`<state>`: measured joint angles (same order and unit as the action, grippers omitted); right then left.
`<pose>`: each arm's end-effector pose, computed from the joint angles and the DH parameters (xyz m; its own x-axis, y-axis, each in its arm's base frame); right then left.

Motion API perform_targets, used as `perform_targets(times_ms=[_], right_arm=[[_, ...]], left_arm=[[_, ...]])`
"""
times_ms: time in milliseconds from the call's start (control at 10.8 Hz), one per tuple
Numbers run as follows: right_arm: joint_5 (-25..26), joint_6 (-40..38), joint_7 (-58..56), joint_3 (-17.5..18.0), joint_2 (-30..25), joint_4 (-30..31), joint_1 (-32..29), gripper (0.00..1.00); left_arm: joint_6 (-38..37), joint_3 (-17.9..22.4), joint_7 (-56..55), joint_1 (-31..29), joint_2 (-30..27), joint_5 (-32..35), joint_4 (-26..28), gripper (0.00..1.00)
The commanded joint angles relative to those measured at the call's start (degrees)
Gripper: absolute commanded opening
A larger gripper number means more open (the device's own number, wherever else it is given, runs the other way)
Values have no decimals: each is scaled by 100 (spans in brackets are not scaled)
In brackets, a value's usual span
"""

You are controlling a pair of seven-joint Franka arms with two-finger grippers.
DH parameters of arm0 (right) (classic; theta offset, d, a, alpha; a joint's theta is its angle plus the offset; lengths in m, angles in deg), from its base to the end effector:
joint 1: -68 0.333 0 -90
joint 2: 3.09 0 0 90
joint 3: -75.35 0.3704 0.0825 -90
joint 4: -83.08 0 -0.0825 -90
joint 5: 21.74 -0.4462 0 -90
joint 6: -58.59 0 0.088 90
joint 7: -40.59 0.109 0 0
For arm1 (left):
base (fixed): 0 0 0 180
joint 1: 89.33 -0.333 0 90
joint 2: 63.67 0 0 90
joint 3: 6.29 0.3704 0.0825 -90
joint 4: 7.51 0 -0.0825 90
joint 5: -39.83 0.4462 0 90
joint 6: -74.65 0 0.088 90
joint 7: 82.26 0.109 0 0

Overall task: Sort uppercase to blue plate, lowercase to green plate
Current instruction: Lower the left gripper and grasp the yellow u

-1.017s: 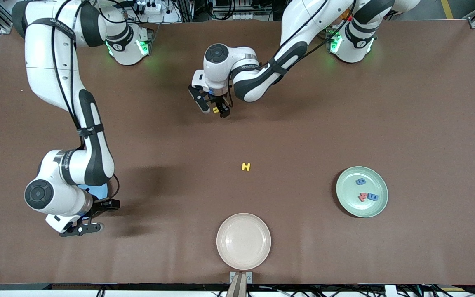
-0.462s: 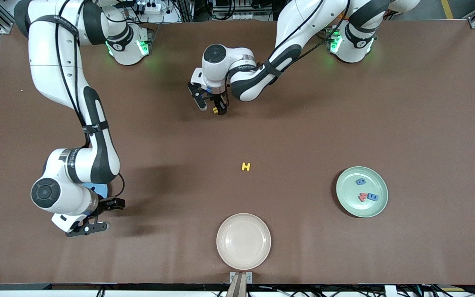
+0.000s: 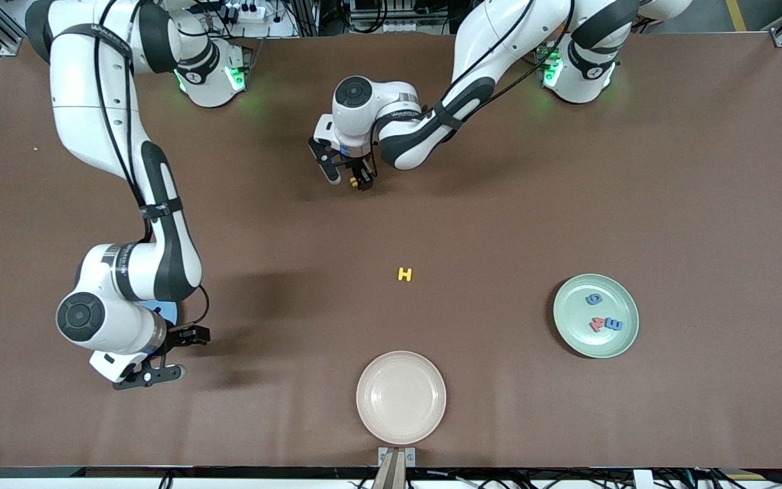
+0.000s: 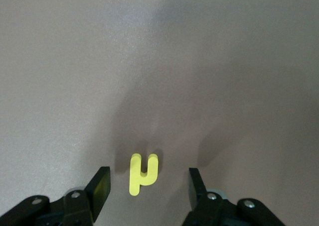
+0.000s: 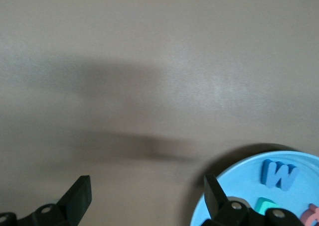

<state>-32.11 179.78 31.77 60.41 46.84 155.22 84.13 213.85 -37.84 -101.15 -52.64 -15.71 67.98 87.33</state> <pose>0.8425 0.0855 0.2460 0.9851 0.1717 0.0061 0.1713 -0.9842 0.0444 0.3370 -0.6881 0.1733 0.4918 -0.8673 0.0770 -0.8701 -0.4860 0.0824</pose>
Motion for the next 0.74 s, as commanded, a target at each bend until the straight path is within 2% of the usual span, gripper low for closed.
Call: perform_targets(times_ms=[0, 277, 555, 647], right_arm=[[-70, 1, 335, -17, -71, 20, 153, 100], [-79, 89, 521, -8, -45, -7, 162, 100], [-79, 89, 521, -8, -45, -7, 197, 100], [-79, 80, 521, -8, -45, -7, 197, 100]], left_arm=[[28, 26, 60, 84, 134, 164, -159, 68], [28, 26, 60, 102, 169, 164, -159, 63], [28, 26, 69, 93, 222, 305, -185, 50], [28, 35, 61, 93, 266, 305, -220, 40]])
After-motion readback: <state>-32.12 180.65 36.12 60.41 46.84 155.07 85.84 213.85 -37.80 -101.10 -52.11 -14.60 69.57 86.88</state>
